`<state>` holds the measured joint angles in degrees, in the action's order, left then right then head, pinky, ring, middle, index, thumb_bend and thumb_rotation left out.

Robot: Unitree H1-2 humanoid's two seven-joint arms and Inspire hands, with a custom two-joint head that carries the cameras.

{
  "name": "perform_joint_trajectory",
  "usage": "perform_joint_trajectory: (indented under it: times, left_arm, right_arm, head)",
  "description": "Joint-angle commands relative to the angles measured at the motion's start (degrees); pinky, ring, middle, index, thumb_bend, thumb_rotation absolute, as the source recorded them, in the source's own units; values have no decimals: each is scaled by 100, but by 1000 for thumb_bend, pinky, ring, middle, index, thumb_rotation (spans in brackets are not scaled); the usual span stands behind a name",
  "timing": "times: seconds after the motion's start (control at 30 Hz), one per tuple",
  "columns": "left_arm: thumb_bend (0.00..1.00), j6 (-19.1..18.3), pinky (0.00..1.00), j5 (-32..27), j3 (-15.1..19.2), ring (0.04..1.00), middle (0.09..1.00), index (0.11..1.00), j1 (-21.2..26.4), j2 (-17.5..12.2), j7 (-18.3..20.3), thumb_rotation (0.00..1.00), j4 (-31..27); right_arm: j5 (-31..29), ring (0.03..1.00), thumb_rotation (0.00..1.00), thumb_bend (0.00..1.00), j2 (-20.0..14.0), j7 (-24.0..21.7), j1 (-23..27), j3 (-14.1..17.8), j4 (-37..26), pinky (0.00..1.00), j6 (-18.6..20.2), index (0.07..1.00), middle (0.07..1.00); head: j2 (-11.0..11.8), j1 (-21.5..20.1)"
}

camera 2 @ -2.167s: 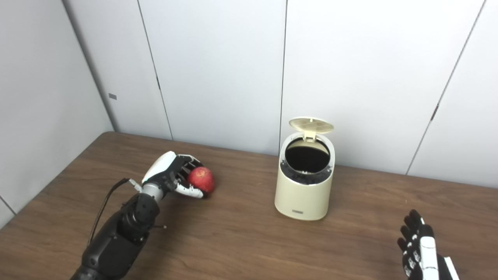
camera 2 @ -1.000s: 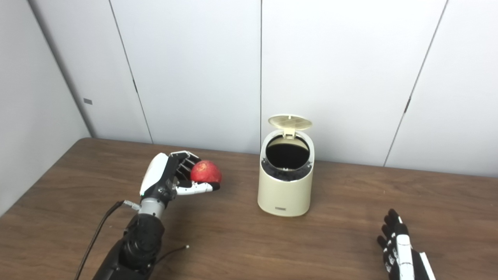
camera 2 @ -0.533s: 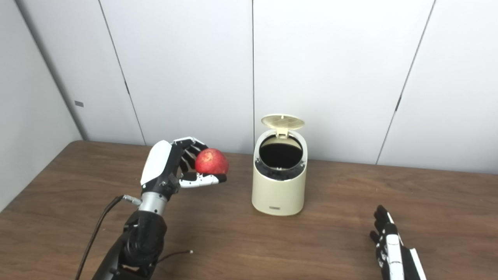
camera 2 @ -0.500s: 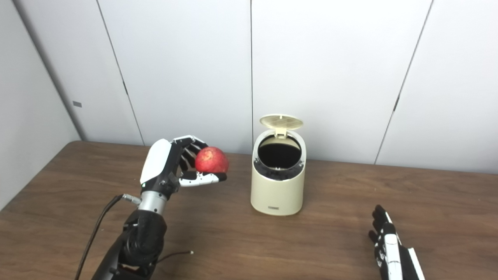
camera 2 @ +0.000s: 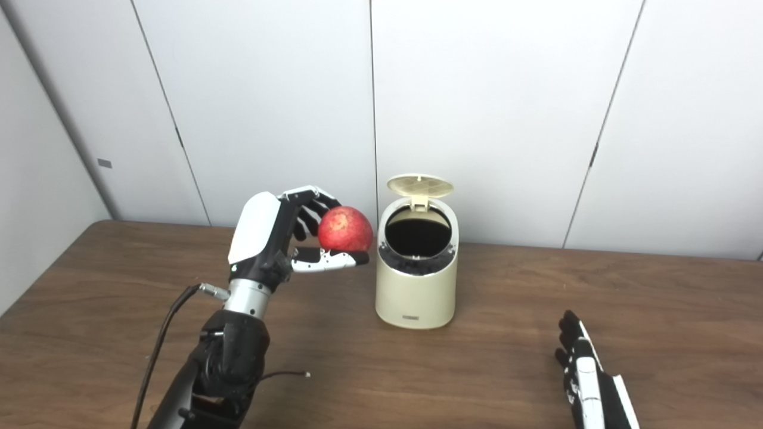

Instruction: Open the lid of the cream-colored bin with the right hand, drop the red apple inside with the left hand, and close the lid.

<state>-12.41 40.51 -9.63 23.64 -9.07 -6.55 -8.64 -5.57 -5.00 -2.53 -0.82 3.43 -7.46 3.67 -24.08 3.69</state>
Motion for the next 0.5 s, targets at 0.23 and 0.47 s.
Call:
perform_joint_trajectory:
  times: [0.23, 0.47]
  left_arm:
    - [471, 437, 300, 51, 34, 404, 505, 508, 542, 49, -270, 0, 224]
    - [471, 613, 314, -136, 95, 404, 478, 522, 655, 145, -346, 0, 526]
  right_arm:
    - [146, 1000, 1000, 578, 104, 23, 112, -133, 119, 1000, -134, 975, 984]
    - [289, 986, 1000, 585, 179, 78, 150, -201, 167, 981, -121, 966, 977]
  head:
    - [-15, -248]
    - [10, -489]
